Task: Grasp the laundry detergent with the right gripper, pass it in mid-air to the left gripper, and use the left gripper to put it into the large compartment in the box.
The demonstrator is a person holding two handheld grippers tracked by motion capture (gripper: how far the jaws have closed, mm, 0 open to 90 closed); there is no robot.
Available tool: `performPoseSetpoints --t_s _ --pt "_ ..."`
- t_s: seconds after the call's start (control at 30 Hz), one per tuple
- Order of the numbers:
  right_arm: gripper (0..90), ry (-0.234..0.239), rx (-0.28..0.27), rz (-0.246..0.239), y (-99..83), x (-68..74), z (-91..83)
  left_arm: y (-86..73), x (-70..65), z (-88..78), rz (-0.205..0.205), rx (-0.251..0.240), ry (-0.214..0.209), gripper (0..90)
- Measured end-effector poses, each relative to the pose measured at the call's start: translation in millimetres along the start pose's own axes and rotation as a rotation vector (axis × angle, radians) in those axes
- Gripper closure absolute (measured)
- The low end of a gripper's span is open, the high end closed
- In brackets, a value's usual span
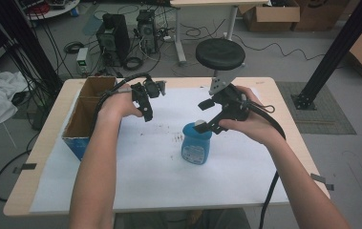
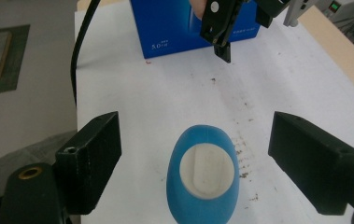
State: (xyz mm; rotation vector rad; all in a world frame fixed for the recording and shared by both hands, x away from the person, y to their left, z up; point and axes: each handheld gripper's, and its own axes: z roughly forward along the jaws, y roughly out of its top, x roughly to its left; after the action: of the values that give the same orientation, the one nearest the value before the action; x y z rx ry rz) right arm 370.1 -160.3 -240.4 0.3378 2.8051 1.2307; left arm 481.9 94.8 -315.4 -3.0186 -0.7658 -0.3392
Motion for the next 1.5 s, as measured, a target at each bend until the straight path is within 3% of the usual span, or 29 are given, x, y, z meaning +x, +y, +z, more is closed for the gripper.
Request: performPoseSetpoints --t_s 0.6,1.2,1.5 --pt "16.7 -0.028 -0.105 0.050 -49.2 0.8 -0.2 -1.4 -0.6 -3.6 -0.008 -0.006 0.001 15.4" --pt "16.5 -0.031 -0.183 0.112 -88.4 -2.6 12.8 -2.8 0.7 -13.2 -0.005 -0.023 0.005 15.1" --pt "16.5 -0.036 -0.196 0.133 -103.3 -2.4 23.9 -3.7 0.7 -15.2 -0.009 -0.027 0.011 15.2"
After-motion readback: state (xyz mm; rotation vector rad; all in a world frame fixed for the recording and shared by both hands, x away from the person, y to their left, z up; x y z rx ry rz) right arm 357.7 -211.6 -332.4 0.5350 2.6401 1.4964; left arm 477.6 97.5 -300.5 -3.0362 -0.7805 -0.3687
